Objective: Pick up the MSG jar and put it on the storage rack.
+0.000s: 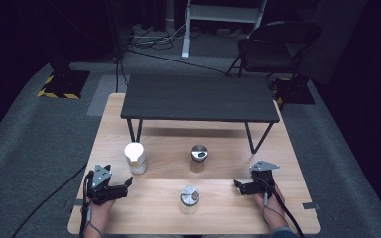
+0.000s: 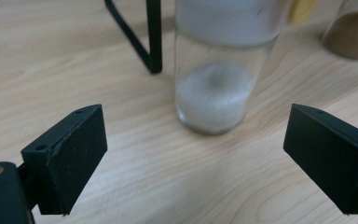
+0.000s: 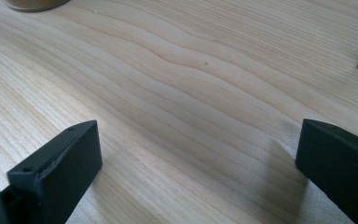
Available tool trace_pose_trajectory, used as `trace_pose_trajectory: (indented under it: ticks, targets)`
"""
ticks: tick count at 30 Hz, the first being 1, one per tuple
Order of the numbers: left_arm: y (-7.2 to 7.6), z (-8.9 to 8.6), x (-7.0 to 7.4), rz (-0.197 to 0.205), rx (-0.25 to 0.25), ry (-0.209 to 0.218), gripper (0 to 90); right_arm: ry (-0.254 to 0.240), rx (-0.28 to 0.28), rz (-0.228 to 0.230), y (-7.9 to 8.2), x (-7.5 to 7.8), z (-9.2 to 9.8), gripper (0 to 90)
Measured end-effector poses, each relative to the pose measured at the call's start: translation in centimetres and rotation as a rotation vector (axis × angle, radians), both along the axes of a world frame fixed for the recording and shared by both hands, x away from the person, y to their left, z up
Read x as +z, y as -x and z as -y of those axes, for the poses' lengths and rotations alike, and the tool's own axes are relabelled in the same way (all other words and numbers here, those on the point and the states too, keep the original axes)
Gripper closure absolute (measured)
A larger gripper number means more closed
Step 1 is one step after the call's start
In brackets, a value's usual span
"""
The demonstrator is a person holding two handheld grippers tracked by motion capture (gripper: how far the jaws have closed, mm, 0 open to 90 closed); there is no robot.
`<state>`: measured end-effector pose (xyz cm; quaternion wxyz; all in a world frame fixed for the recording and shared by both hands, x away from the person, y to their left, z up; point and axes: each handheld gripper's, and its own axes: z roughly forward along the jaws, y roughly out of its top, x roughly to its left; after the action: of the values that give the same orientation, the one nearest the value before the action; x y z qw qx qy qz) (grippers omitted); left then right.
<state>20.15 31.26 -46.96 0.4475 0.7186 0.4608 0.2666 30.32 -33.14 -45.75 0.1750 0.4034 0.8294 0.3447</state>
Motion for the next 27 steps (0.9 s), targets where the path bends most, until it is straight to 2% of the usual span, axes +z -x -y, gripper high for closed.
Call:
trace_pose_trajectory:
  ticks: [3,5,9,16,22,27]
  targets:
    - [0.2,0.0,-0.2,0.045,-0.012,0.014,6.0,0.0,0.0,0.0,0.0,0.0,0.0,0.2]
    - [0.0,0.0,-0.3,0.054,-0.017,0.018,6.0,0.0,0.0,0.0,0.0,0.0,0.0,0.2]
    - [-0.8,0.2,-0.6,0.054,-0.026,0.015,6.4,0.0,0.0,0.0,0.0,0.0,0.0,0.2]
    - [-2.0,0.7,-1.2,0.064,-0.023,0.039,8.0,0.0,0.0,0.0,0.0,0.0,0.0,0.2]
    - [-3.5,1.3,-1.4,0.072,-0.052,0.044,11.2,0.0,0.0,0.0,0.0,0.0,0.0,0.2]
    - [-4.4,2.0,-1.6,0.073,-0.056,0.043,13.5,0.0,0.0,0.0,0.0,0.0,0.0,0.2]
